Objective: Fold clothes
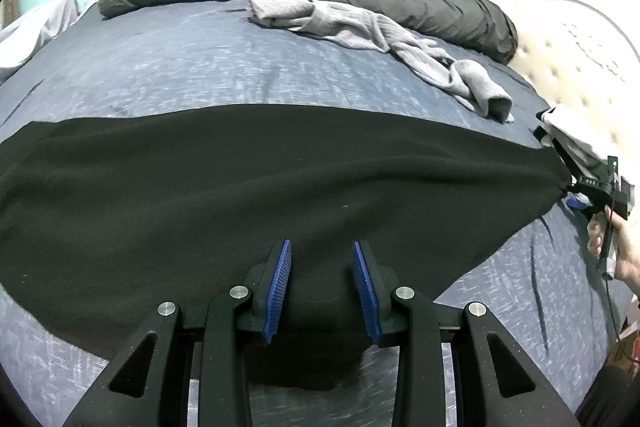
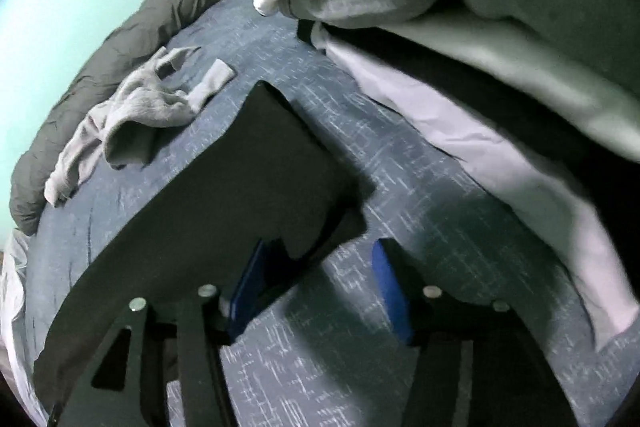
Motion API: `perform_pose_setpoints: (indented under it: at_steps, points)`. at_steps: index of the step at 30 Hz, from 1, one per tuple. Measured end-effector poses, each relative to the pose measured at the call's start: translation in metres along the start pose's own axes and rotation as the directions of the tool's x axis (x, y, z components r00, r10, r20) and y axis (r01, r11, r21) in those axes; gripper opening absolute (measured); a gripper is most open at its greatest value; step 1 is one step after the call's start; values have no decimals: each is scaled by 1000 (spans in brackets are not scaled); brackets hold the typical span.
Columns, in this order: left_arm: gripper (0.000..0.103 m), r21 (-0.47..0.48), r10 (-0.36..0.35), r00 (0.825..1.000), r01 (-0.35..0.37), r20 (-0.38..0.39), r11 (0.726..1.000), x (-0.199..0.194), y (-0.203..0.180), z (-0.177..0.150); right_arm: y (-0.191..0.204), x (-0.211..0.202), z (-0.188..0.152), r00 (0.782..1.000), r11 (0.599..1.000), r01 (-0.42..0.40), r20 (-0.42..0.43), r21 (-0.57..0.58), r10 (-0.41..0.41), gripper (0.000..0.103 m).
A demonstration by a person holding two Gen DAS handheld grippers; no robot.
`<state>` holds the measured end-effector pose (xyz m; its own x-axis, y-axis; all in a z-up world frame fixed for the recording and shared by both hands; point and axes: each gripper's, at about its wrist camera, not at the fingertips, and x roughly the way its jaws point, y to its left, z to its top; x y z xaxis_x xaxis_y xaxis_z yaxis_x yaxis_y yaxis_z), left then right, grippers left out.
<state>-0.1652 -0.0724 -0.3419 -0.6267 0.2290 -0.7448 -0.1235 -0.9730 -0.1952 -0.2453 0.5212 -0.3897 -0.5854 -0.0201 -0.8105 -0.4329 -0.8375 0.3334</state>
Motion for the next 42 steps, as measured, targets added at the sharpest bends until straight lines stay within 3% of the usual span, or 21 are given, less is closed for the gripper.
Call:
perform_pose_setpoints:
  at_steps: [9,16,18,22,24,30,36,42]
  points:
    - [35,-90,16,1000,-15,8,996,-10,37,-7,9,14,2,999,999,-12,38,40,10,60]
    - [35,-96,29,999,-28,12,995,-14,43,-10,17,13,-4,997,997,-52,58,55,49,56]
    - [35,-99,31,999,-29,15,995,-15,45,-11,20,15,-6,996,996,-72,51,50,70,50]
    - [35,-98,35,999,-33,19,995,-16,46,-11,29,15,-6,994,995,-97,48,23,96,22]
    - [35,-102,38,999,-35,25,994,-18,48,-10,37,12,-5,993,994,-105,59,-4,105,16]
    - [35,-118,53,998,-47,42,992,-24,55,-8,65,-20,13,984,989,-114,123,-97,126,11]
    - [35,-148,78,995,-68,62,987,-34,69,-8,91,-67,51,967,976,-152,181,-155,180,11]
    - [35,-203,114,989,-94,91,975,-49,89,-10,99,-111,84,956,979,-120,247,-168,159,10]
